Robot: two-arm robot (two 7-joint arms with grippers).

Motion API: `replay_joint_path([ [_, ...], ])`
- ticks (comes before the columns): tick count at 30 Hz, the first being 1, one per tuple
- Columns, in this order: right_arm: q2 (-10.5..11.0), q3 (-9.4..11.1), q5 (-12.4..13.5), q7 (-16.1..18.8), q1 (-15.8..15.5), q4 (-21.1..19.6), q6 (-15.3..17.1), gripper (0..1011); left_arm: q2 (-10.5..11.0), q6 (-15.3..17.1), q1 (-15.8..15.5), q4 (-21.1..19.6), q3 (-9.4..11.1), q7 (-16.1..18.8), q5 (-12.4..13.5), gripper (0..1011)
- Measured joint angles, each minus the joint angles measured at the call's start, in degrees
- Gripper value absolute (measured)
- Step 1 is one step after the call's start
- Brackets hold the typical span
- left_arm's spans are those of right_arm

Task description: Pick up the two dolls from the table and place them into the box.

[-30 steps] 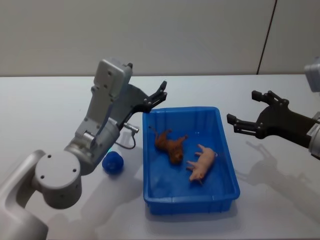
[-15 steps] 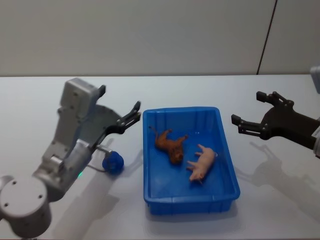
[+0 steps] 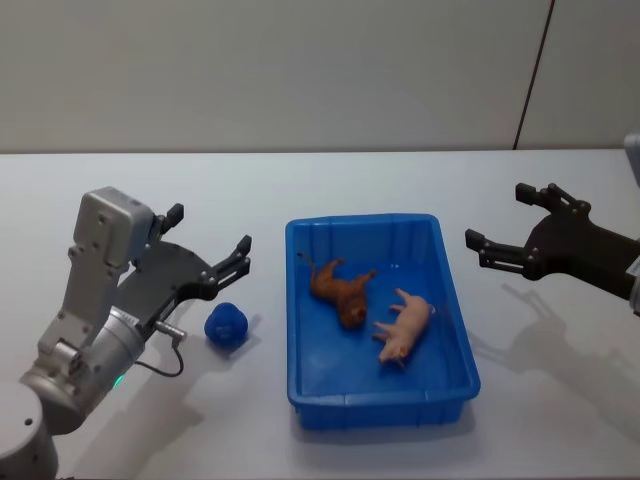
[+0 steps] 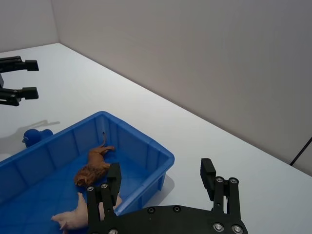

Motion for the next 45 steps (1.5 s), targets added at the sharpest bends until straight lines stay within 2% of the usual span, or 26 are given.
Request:
replay_joint_path([
  [14,0.1,0.1,0.1,0.0,-0.1,0.0,-0.1,1001,0.6,-1.3,-0.1,4.8,-0.7,-9.0,-3.2,1001],
  [26,0.1,0.1,0.1,0.0,-0.1,0.0,-0.1,1001,0.2,-1.2,-0.7,8.7,-0.8,-14.3,-3.7,1001],
  [36,0.1,0.1,0.1,0.0,-0.1,0.0,-0.1,1001,-0.2,-0.6,-1.3,10.9,-0.9,-17.5,-3.9,1001],
  [45,0.1,0.1,0.1,0.0,-0.1,0.0,-0.1,1001,-0.5,0.9,-2.0,12.6,-0.9,-20.7,-3.7,1001],
])
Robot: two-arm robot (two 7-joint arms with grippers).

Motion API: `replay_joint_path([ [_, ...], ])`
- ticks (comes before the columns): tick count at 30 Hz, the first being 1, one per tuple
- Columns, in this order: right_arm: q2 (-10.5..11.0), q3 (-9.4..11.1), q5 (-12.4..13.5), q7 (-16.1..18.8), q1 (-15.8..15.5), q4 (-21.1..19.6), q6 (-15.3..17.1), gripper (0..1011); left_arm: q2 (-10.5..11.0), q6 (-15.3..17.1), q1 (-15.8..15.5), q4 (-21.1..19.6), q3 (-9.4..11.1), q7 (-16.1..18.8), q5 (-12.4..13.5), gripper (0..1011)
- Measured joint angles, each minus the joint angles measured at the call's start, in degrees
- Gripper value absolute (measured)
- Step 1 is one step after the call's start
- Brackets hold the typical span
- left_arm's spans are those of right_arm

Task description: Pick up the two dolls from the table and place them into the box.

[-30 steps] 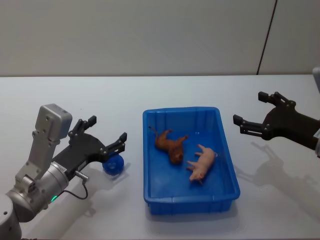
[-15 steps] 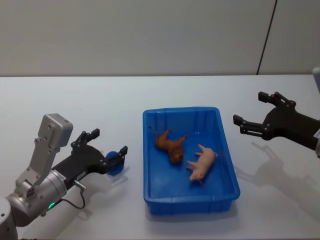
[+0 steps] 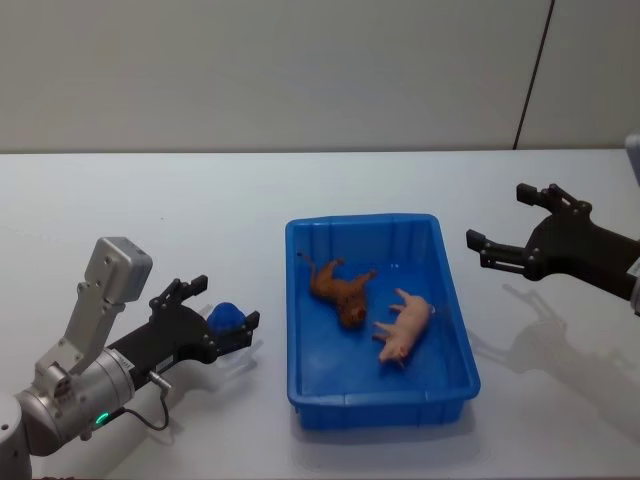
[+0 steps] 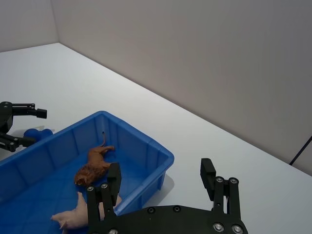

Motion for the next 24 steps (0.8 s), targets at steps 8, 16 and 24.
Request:
replay_joint_path([
  [8,0.0,0.0,0.0,0.0,0.0,0.0,0.0,1001,-0.1,1.8,-0.4,0.8,0.1,-1.3,1.2,1001],
  [16,0.0,0.0,0.0,0.0,0.0,0.0,0.0,1001,-0.2,3.1,-0.6,1.1,0.2,-1.5,3.1,982],
  [24,0.0,0.0,0.0,0.0,0.0,0.0,0.0,1001,-0.1,3.7,-0.8,1.3,0.2,-1.1,4.9,781],
])
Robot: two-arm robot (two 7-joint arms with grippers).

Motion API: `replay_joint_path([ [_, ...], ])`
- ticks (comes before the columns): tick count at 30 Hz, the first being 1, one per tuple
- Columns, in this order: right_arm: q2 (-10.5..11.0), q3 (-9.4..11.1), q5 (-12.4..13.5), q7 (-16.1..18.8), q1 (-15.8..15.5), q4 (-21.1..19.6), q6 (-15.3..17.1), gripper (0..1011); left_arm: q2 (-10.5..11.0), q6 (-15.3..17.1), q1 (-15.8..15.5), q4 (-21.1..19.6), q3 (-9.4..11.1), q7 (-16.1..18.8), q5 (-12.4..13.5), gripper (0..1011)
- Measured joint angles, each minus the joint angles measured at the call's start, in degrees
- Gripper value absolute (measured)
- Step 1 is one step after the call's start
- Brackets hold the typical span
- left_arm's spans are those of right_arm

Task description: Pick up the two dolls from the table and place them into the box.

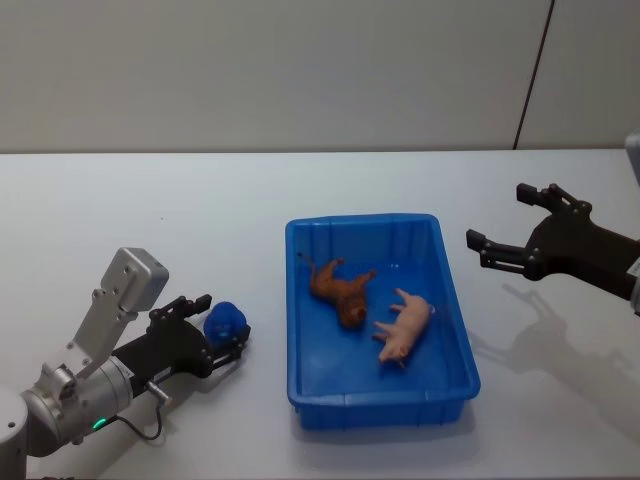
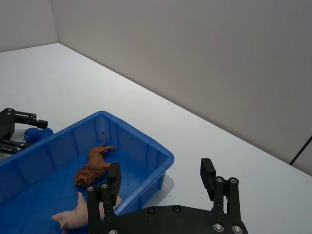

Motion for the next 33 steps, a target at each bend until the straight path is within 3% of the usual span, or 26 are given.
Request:
replay_joint_path([
  [4,0.0,0.0,0.0,0.0,0.0,0.0,0.0,1001,0.0,0.2,-0.2,0.2,-0.1,0.0,0.6,645],
  [8,0.0,0.0,0.0,0.0,0.0,0.0,0.0,1001,-0.1,0.3,-0.4,0.3,-0.1,0.0,1.0,578],
  [22,0.0,0.0,0.0,0.0,0.0,0.0,0.0,1001,-0.7,-1.4,-1.8,-1.2,-0.9,0.7,1.2,482],
  [29,0.0,0.0,0.0,0.0,0.0,0.0,0.0,1001,-2.4,-2.8,-3.9,-2.6,-1.0,0.9,1.8,441],
  [33,0.0,0.0,0.0,0.0,0.0,0.0,0.0,1001,-4.9,-3.8,-6.5,-3.2,-0.5,0.2,2.8,404],
])
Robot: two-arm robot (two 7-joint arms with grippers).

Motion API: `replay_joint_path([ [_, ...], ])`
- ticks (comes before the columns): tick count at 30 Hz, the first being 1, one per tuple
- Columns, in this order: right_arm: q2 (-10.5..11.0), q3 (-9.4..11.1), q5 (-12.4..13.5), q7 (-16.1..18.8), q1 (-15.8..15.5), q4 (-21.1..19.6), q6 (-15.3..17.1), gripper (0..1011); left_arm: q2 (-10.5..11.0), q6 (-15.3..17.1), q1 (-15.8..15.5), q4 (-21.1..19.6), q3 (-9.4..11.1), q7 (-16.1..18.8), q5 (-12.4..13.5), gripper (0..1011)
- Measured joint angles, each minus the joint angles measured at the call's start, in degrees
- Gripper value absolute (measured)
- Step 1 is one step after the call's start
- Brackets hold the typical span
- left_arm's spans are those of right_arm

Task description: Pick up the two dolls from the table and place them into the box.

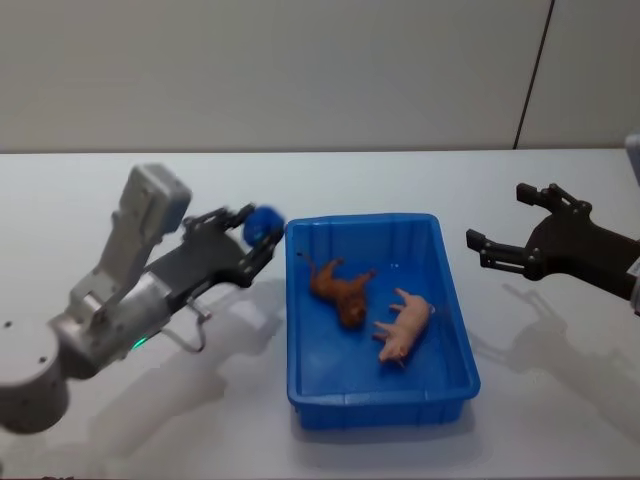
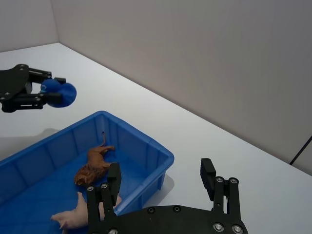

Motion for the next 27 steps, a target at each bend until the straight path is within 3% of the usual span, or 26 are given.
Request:
replay_joint_path([
  [11,0.0,0.0,0.0,0.0,0.0,0.0,0.0,1001,-7.1,-1.3,-5.8,1.6,2.6,-3.7,1.7,378],
  [15,0.0,0.0,0.0,0.0,0.0,0.0,0.0,1001,-9.6,-1.5,-7.5,3.0,4.0,-5.4,2.0,547],
  [17,0.0,0.0,0.0,0.0,0.0,0.0,0.0,1001,-10.5,-1.5,-8.0,3.5,4.4,-5.9,2.0,579],
  [18,0.0,0.0,0.0,0.0,0.0,0.0,0.0,1001,-11.1,-1.5,-8.4,3.9,4.7,-6.3,2.0,652],
  [27,0.0,0.0,0.0,0.0,0.0,0.0,0.0,1001,-13.0,-1.5,-9.7,5.1,5.8,-8.1,2.1,897],
])
